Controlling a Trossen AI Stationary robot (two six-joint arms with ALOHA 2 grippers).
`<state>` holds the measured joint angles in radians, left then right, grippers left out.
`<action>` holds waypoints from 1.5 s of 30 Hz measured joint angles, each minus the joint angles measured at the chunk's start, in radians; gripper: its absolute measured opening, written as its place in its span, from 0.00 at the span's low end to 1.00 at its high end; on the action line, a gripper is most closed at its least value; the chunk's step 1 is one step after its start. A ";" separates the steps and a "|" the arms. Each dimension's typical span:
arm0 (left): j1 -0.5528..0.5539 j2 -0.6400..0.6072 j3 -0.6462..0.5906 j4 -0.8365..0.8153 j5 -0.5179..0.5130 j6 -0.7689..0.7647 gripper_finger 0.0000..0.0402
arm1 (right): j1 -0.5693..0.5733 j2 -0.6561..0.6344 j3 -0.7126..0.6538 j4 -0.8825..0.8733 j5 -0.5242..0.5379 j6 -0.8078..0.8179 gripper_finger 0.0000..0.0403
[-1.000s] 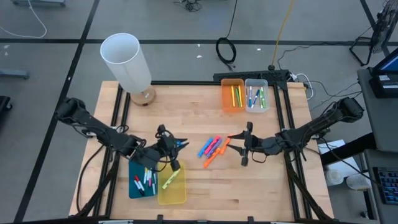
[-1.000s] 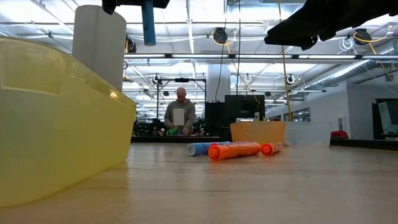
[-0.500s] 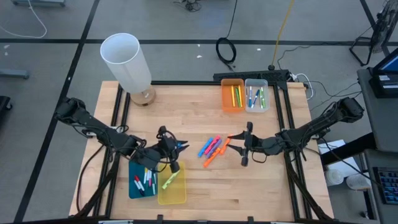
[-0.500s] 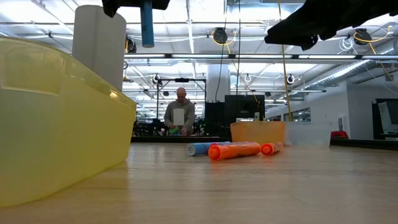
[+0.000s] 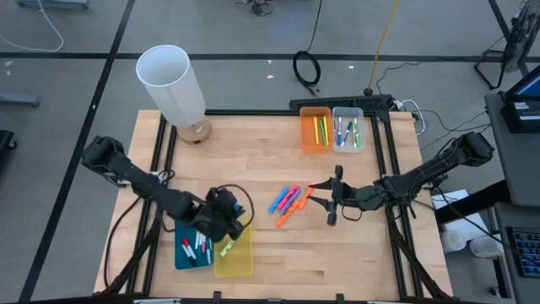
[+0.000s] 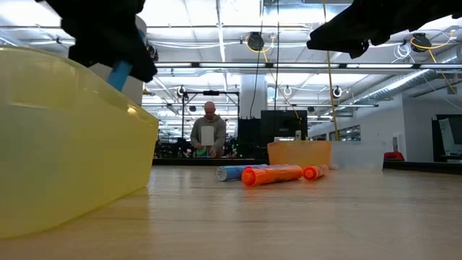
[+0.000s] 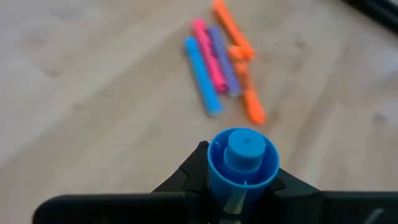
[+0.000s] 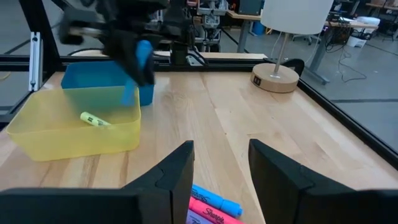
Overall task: Pick & Place Markers
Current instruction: Put the bottom light blue highlighter pen into the yellow bin, then put the top orange highlighter pen into the yellow bin
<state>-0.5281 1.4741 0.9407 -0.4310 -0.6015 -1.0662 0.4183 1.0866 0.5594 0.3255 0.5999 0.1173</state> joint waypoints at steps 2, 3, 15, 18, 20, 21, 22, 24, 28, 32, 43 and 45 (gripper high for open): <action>-0.025 0.017 0.002 0.023 0.027 -0.028 0.14 | 0.000 0.000 0.000 -0.001 0.000 -0.005 0.35; -0.038 0.025 0.001 0.029 0.044 -0.040 0.14 | -0.001 0.000 0.000 -0.001 0.001 -0.006 0.35; -0.142 0.034 0.001 0.040 0.060 -0.087 0.17 | -0.006 0.000 0.000 0.005 0.000 0.002 0.35; -0.152 0.034 0.001 0.040 0.058 -0.065 0.18 | -0.005 0.000 0.000 0.002 -0.001 0.016 0.35; -0.155 0.034 0.001 0.040 0.058 -0.058 0.18 | -0.005 0.000 0.000 -0.010 -0.002 0.016 0.35; -0.156 0.034 0.001 0.040 0.058 -0.057 0.18 | -0.005 0.000 0.000 -0.020 -0.008 0.004 0.35; -0.156 0.034 0.001 0.039 0.059 -0.052 0.18 | -0.005 0.000 0.000 -0.028 -0.028 -0.009 0.35; -0.156 0.034 0.001 0.040 0.072 -0.028 0.18 | -0.005 0.000 0.000 -0.033 -0.055 -0.031 0.35; -0.156 0.034 0.001 0.040 0.098 0.001 0.19 | -0.005 0.000 0.000 -0.032 -0.053 -0.035 0.35; -0.156 0.035 0.001 0.040 0.097 0.024 0.25 | -0.005 0.000 0.000 -0.032 -0.052 -0.025 0.35; -0.144 0.051 0.001 0.083 0.069 0.175 0.59 | -0.005 0.037 0.000 -0.083 -0.054 -0.024 0.35; -0.135 0.028 0.001 0.095 0.071 0.239 0.62 | -0.016 0.064 0.000 -0.086 -0.055 -0.026 0.35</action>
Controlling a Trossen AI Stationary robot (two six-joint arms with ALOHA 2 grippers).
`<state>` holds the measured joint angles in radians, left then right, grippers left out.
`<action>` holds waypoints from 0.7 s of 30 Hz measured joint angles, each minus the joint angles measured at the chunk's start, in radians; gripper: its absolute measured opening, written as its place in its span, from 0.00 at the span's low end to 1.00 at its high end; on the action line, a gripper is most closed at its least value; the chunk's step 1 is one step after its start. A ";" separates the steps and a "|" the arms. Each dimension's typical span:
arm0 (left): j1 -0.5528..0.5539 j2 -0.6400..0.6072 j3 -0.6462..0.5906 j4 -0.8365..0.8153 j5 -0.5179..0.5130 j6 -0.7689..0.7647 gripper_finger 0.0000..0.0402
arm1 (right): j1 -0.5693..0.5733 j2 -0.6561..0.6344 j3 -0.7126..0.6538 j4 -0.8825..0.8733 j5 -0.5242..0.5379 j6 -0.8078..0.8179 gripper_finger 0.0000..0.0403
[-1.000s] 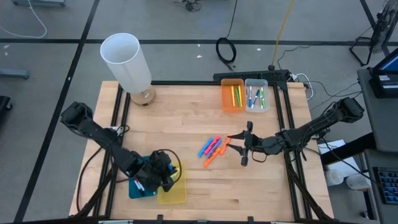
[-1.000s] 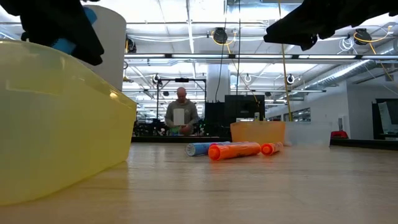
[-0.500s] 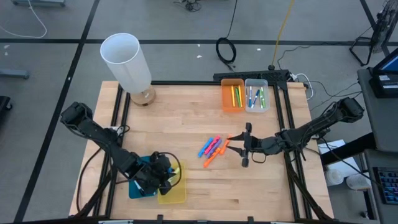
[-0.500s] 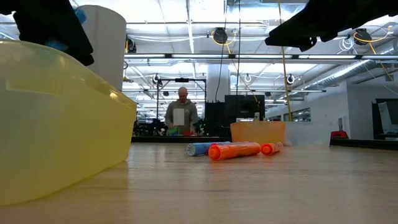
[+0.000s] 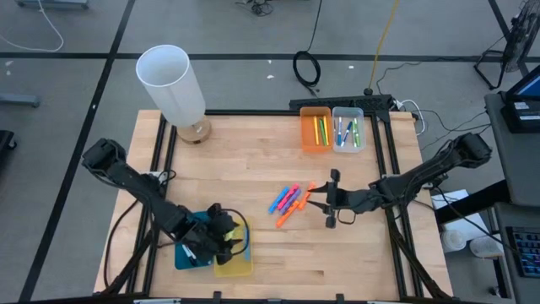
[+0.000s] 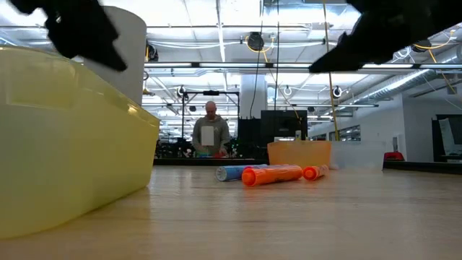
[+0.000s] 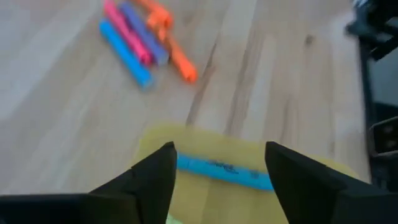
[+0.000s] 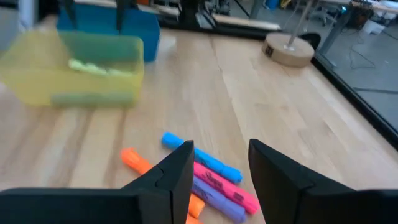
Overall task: Pick & Place Markers
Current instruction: Put the top orange highlighter pen into the yellow bin
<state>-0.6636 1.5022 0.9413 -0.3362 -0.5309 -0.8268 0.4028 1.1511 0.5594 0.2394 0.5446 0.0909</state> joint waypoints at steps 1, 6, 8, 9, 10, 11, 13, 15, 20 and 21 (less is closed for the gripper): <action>0.006 -0.018 0.000 0.011 -0.002 0.030 0.63 | -0.008 0.015 0.000 -0.001 0.000 0.000 0.35; 0.034 -0.115 0.000 0.128 -0.054 0.288 0.65 | -0.057 0.106 0.000 -0.010 -0.079 -0.018 0.36; 0.054 -0.142 0.000 0.193 -0.079 0.413 0.65 | -0.067 0.156 0.000 -0.006 -0.080 -0.061 0.38; 0.066 -0.153 0.000 0.221 -0.096 0.471 0.64 | -0.070 0.182 0.000 -0.004 -0.079 -0.086 0.39; 0.081 -0.158 0.000 0.254 -0.109 0.520 0.64 | -0.070 0.210 0.000 -0.006 -0.078 -0.106 0.40; 0.098 -0.159 0.000 0.294 -0.119 0.566 0.64 | -0.070 0.236 0.000 -0.006 -0.078 -0.120 0.41; 0.128 -0.158 0.001 0.339 -0.127 0.634 0.65 | -0.075 0.280 0.000 -0.009 -0.079 -0.144 0.42; 0.156 -0.157 0.000 0.363 -0.125 0.680 0.66 | -0.091 0.315 0.000 -0.008 -0.078 -0.147 0.44; 0.211 -0.157 0.000 0.381 -0.081 0.696 0.66 | -0.184 0.346 0.000 -0.062 -0.094 -0.066 0.46; 0.215 -0.157 0.000 0.393 -0.067 0.700 0.66 | -0.203 0.347 0.000 -0.077 -0.120 -0.054 0.46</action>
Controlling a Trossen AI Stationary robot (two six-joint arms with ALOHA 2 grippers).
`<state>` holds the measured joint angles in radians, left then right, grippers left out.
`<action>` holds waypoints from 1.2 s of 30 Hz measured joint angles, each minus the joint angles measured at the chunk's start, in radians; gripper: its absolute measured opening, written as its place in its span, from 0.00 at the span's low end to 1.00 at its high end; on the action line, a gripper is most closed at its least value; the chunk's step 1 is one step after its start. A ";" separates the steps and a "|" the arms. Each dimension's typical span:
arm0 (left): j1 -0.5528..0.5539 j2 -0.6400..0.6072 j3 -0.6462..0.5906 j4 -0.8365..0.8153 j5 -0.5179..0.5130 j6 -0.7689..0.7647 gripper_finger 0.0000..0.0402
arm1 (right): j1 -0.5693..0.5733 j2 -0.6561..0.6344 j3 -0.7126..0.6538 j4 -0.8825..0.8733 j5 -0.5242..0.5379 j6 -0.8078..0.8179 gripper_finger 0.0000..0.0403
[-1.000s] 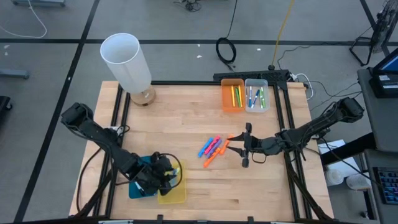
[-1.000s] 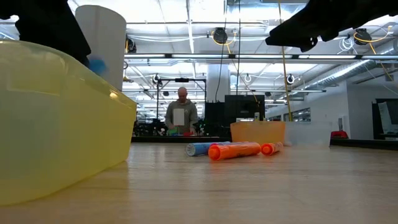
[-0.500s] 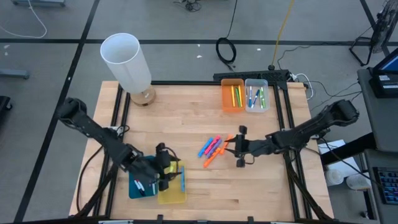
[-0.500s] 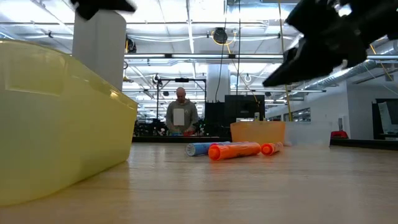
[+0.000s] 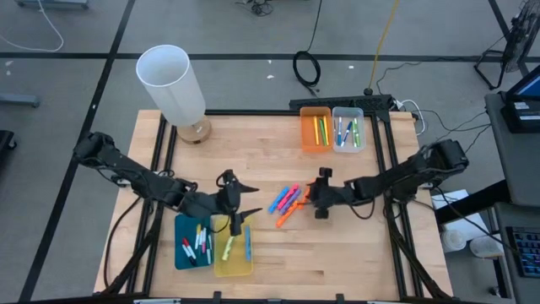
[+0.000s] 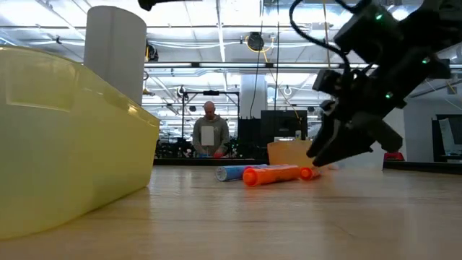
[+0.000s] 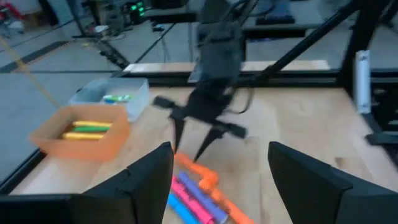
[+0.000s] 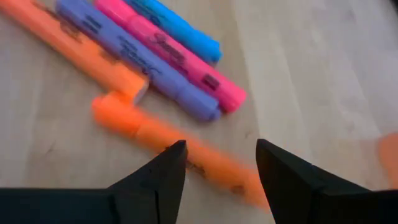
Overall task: Pick & Place Markers
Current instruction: Put the top orange highlighter pen into the yellow bin
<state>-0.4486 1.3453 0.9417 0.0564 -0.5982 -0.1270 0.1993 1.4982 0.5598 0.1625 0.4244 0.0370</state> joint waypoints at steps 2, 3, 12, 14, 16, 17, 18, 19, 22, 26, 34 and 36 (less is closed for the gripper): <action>0.000 0.000 0.000 0.013 0.030 0.017 0.66 | -0.028 -0.001 0.002 -0.037 -0.079 0.004 0.45; -0.002 0.000 0.000 0.014 0.038 0.024 0.66 | -0.036 0.001 0.000 -0.056 -0.113 0.004 0.45; -0.003 0.001 0.000 -0.019 0.058 -0.025 0.66 | -0.033 -0.001 0.000 -0.058 -0.191 -0.019 0.45; -0.008 0.001 0.000 -0.038 0.059 -0.038 0.66 | -0.024 -0.010 0.000 -0.060 -0.184 -0.018 0.45; -0.012 0.001 0.000 -0.056 0.059 -0.041 0.66 | -0.012 -0.018 0.000 -0.067 -0.139 -0.011 0.45; -0.012 0.001 0.000 -0.061 0.059 -0.041 0.66 | -0.007 -0.019 0.000 -0.067 -0.108 0.005 0.45; -0.012 0.001 0.000 -0.065 0.059 -0.043 0.66 | -0.004 -0.019 0.000 -0.062 -0.082 0.028 0.45; -0.012 0.001 0.000 -0.069 0.059 -0.044 0.66 | -0.002 -0.019 0.002 -0.064 -0.061 0.055 0.45; -0.009 0.001 0.000 -0.077 0.058 -0.043 0.66 | -0.001 -0.025 0.021 -0.067 -0.033 0.171 0.45; -0.009 0.001 0.000 -0.076 0.058 -0.051 0.66 | -0.001 -0.026 0.067 -0.067 -0.029 0.332 0.45; -0.009 0.001 0.000 -0.080 0.058 -0.089 0.66 | -0.003 0.036 0.116 -0.229 0.073 0.522 0.43; -0.009 0.001 0.000 -0.085 0.058 -0.088 0.66 | -0.007 0.042 0.118 -0.245 0.072 0.549 0.42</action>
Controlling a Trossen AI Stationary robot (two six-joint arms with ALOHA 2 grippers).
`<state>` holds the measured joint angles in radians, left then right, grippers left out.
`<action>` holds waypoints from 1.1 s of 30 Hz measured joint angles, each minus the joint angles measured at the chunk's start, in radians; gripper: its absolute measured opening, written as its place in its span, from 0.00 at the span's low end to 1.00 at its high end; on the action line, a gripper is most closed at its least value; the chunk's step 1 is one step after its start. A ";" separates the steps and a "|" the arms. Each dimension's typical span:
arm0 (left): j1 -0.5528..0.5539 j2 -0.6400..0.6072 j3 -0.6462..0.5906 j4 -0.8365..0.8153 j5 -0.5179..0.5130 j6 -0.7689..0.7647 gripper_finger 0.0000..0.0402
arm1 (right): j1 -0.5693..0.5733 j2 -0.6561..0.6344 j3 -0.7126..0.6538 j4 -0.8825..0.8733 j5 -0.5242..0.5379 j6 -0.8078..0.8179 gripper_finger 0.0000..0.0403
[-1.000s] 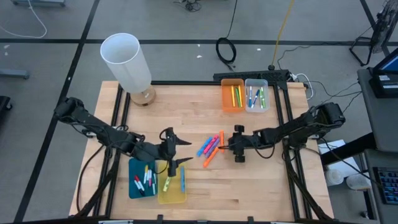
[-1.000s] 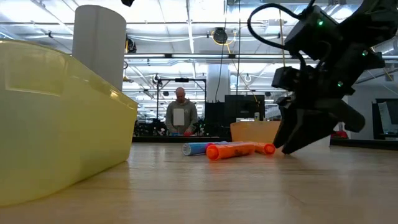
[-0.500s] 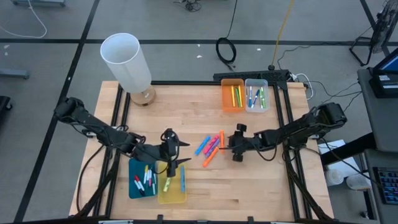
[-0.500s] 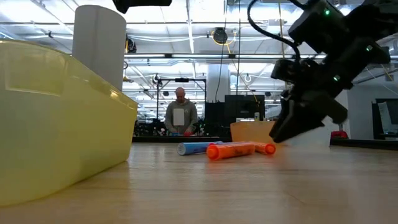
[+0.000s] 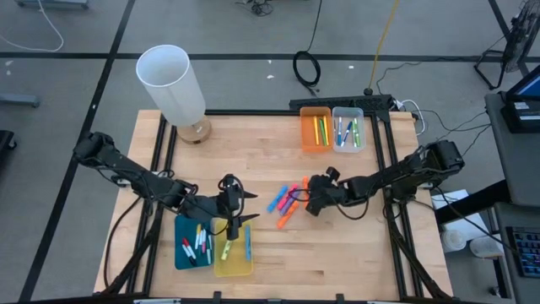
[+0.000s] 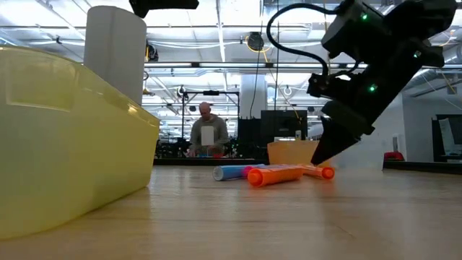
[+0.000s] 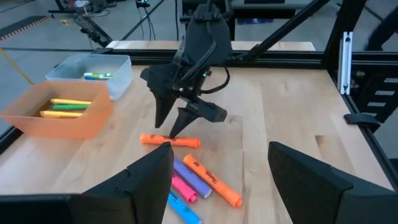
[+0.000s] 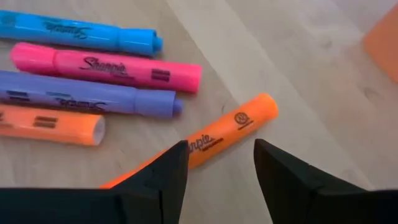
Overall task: Pick & Place Markers
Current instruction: Put the top orange highlighter pen into the yellow bin
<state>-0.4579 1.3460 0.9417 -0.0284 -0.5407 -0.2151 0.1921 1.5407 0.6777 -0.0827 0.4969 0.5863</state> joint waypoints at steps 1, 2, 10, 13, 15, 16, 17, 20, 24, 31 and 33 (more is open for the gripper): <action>0.000 0.000 0.000 0.001 0.000 0.004 0.66 | -0.004 -0.001 0.000 -0.002 -0.002 0.003 0.42; 0.000 0.000 0.000 0.001 0.000 0.010 0.66 | -0.009 -0.001 0.000 0.003 -0.003 0.005 0.42; 0.021 0.000 0.000 -0.006 0.000 0.021 0.66 | -0.036 -0.012 0.000 -0.004 -0.079 0.069 0.42; 0.025 0.000 0.000 -0.006 0.000 0.001 0.66 | -0.040 -0.008 0.000 -0.004 -0.099 0.126 0.42; 0.026 0.000 0.000 -0.006 0.000 -0.012 0.66 | -0.040 -0.008 0.000 -0.009 -0.105 0.131 0.42; 0.025 0.000 0.000 -0.006 0.000 -0.016 0.66 | -0.040 -0.007 0.000 -0.008 -0.105 0.132 0.42; 0.025 0.000 0.000 -0.006 0.000 -0.021 0.66 | -0.040 -0.005 0.000 -0.008 -0.105 0.132 0.42; 0.024 0.000 0.000 -0.007 0.000 -0.022 0.66 | -0.041 0.018 -0.001 -0.017 -0.105 0.098 0.42; 0.029 0.000 0.000 -0.009 0.000 -0.002 0.66 | -0.042 0.060 0.002 -0.027 -0.100 0.014 0.42; 0.040 0.000 0.000 -0.041 0.000 -0.040 0.66 | -0.065 0.113 0.002 -0.050 -0.111 -0.087 0.40; 0.040 0.000 0.000 -0.060 0.000 -0.077 0.66 | -0.073 0.115 0.002 -0.050 -0.146 -0.088 0.36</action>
<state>-0.4183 1.3460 0.9417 -0.0880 -0.5406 -0.2920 0.1196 1.6554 0.6796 -0.1322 0.3506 0.4988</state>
